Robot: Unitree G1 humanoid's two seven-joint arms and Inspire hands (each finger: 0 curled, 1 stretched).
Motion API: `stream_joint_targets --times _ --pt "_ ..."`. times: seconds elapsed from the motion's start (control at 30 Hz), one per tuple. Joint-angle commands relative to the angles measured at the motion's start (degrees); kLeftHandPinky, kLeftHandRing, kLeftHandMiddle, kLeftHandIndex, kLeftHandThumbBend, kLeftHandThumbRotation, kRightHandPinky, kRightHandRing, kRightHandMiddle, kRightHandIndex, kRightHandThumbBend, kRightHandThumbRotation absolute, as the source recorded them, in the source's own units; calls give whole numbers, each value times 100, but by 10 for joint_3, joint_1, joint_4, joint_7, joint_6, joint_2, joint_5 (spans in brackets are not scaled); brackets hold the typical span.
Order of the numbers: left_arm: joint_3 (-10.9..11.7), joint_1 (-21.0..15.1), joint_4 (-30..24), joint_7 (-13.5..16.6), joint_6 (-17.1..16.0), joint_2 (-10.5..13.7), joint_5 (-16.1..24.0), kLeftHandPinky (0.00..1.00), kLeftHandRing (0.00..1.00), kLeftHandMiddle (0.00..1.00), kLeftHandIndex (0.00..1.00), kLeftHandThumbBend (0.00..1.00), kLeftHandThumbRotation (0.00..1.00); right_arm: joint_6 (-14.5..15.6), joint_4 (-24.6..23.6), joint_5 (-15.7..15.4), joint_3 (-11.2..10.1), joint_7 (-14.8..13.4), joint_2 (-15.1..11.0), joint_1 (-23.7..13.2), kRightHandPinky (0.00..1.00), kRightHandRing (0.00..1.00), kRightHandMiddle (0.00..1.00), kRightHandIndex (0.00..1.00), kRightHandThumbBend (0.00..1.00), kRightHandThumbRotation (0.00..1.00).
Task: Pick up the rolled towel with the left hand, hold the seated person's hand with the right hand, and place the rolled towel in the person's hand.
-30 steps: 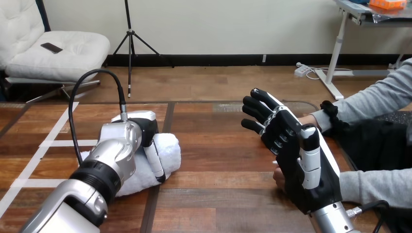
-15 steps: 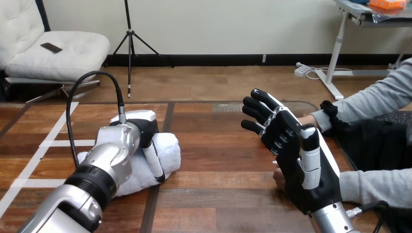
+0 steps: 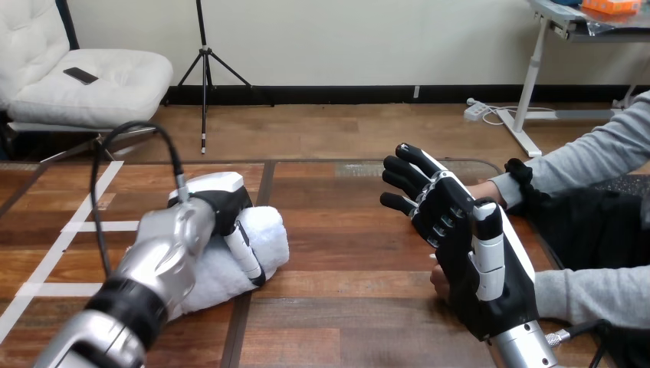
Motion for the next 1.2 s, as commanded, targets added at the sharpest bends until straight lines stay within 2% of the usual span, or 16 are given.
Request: stream_joint_targets --times 0.0,0.07,0.2,0.3,0.43,0.5,0.57,0.83,0.9,1.0,1.17 --pt "68 40 -91 50 -20 19 -42 28 34 41 42 79 0 -21 -2 6 -8 3 -4 -34 84 89 87 87 83 100" --pt "83 59 -113 62 -27 20 -55 25 31 38 41 78 0 -21 -3 6 -8 3 -5 -33 84 89 87 87 83 100" --pt "132 120 -178 92 -44 16 -96 21 27 35 41 77 0 -25 -1 6 -10 4 -6 -32 84 89 87 86 82 100" --pt "150 145 -205 103 -50 12 -112 20 26 34 41 76 0 -27 -1 7 -12 5 -7 -31 84 89 87 86 82 100" --pt "180 189 -251 124 -62 1 -139 22 28 35 42 74 0 -28 0 8 -13 7 -9 -29 83 89 87 86 81 100" --pt "202 222 -281 144 -75 -10 -158 23 29 36 42 74 0 -29 0 8 -14 8 -11 -28 83 89 87 86 81 100" --pt "214 246 -300 159 -88 -18 -168 24 29 37 43 75 0 -29 0 8 -15 9 -13 -27 83 89 87 86 81 100" --pt "237 327 -364 210 -140 -46 -197 22 27 35 42 76 0 -29 1 7 -21 14 -21 -24 81 88 87 86 79 100" --pt "241 348 -376 220 -165 -53 -207 23 28 35 42 76 0 -29 2 3 -23 14 -25 -24 80 88 87 86 80 100" --pt "245 373 -388 231 -198 -60 -219 25 29 36 42 76 0 -29 2 -2 -26 13 -31 -24 79 88 87 86 80 100" --pt "248 409 -418 231 -224 -71 -240 26 31 36 42 75 0 -29 1 -11 -30 8 -40 -26 77 87 87 85 80 100"
